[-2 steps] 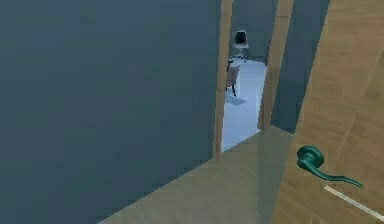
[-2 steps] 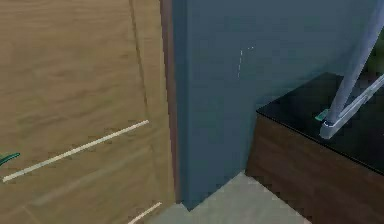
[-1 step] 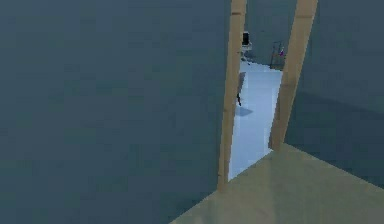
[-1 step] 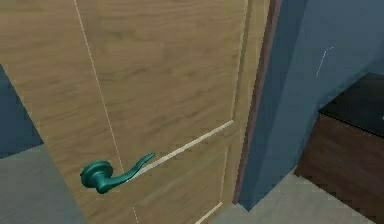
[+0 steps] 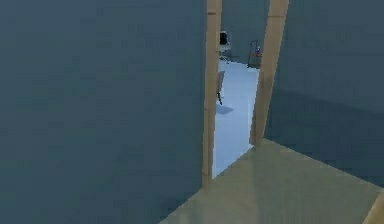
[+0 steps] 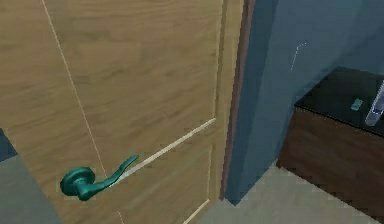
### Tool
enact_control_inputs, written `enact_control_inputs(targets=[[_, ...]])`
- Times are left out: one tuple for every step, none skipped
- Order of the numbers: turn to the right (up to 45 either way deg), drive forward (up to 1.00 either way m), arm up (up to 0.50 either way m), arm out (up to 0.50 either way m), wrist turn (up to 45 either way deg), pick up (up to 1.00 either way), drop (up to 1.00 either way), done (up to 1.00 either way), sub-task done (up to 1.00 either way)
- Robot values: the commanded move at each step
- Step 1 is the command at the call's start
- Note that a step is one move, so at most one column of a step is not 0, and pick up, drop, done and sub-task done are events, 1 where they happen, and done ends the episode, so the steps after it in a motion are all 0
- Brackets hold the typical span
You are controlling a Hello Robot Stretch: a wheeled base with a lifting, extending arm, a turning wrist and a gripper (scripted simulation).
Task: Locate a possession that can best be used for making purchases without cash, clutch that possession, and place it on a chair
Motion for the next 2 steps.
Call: enact_control_inputs(targets=[[0.0,0.65,0.00,0.00,0.0,0.00,0.00,0.00,0.00],[42.0,0.00,0.00,0.00,0.0,0.00,0.00,0.00,0.00]])
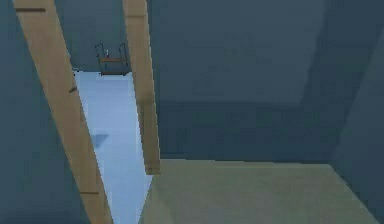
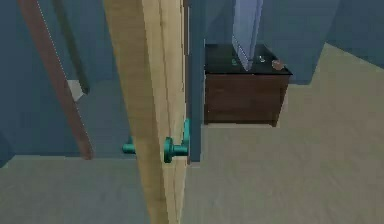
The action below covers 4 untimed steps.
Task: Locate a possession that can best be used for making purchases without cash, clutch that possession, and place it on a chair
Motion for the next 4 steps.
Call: enact_control_inputs(targets=[[0.0,0.75,0.00,0.00,0.0,0.00,0.00,0.00,0.00],[-27.0,0.00,0.00,0.00,0.0,0.00,0.00,0.00,0.00],[0.0,0.50,0.00,0.00,0.0,0.00,0.00,0.00,0.00],[-45.0,0.00,0.00,0.00,0.0,0.00,0.00,0.00,0.00]])
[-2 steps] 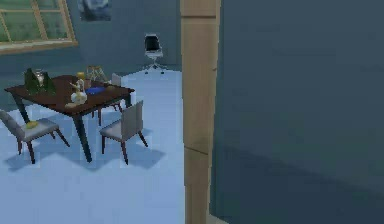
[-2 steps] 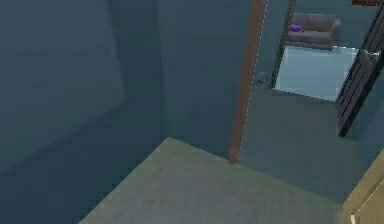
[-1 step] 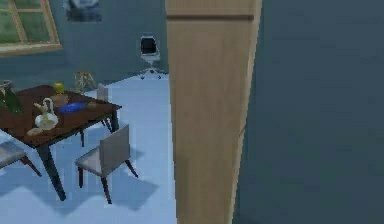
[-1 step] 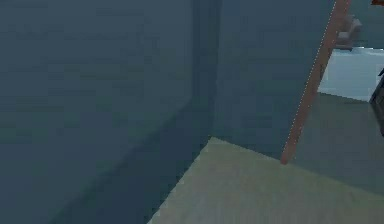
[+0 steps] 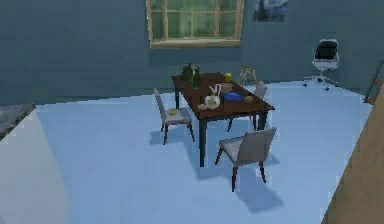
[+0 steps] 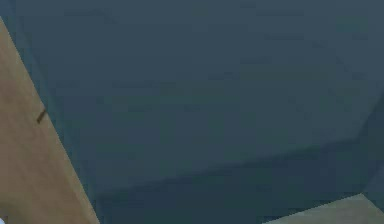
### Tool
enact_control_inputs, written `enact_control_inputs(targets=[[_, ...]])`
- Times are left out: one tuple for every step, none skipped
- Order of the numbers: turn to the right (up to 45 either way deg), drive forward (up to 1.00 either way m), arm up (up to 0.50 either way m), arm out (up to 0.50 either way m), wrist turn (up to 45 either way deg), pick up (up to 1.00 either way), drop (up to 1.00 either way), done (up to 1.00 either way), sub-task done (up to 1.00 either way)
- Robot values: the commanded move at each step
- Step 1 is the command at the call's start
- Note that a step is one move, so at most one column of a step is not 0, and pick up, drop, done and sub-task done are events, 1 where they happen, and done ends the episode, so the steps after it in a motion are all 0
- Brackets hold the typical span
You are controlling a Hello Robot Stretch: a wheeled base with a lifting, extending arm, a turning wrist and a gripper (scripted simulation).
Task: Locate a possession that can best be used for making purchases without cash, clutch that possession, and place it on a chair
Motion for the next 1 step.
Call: enact_control_inputs(targets=[[-9.0,0.00,0.00,0.00,0.0,0.00,0.00,0.00,0.00]])
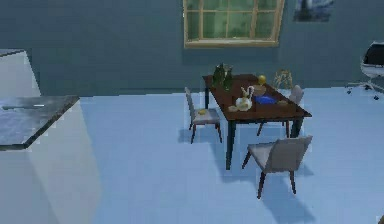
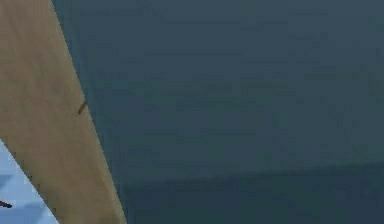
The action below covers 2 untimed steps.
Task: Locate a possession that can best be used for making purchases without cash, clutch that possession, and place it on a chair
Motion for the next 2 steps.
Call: enact_control_inputs(targets=[[0.0,0.45,0.00,0.00,0.0,0.00,0.00,0.00,0.00],[-18.0,0.00,0.00,0.00,0.0,0.00,0.00,0.00,0.00]])
